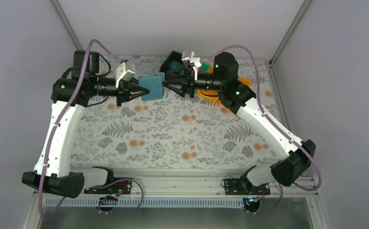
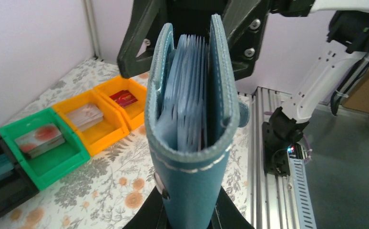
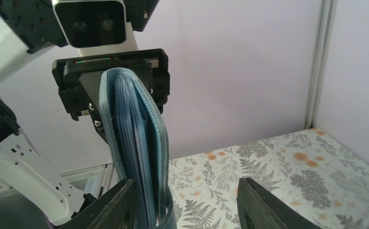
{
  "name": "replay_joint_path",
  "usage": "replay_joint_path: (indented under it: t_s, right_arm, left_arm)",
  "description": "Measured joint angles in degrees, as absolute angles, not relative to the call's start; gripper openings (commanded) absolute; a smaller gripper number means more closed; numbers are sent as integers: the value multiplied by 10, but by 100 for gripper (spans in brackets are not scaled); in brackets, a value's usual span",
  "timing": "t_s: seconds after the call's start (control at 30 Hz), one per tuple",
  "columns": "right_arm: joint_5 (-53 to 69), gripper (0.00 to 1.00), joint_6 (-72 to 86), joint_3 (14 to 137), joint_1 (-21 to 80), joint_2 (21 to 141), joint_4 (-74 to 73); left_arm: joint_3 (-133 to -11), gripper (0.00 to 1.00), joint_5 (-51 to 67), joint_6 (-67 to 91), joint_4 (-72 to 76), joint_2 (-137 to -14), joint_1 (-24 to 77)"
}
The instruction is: Take the credit cards out of the card holder
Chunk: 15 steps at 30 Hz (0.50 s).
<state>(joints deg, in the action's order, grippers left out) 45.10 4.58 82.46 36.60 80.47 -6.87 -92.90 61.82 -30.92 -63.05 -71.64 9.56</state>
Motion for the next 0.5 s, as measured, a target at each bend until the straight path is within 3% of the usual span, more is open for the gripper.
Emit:
replay_joint_path:
  t_s: [0.23,0.43,0.5]
  right_arm:
    - [487,41,35,838,367,819,-72]
    - [507,55,22,852,372,827,-89]
    - [509,51,7,872,376,838,-106]
  left_arm:
    - [-929,2,646,-325,-644,-716,96]
    - [-929,2,662,-343,-657,-716,96]
    - [-929,2,664,-343,-660,-716,95]
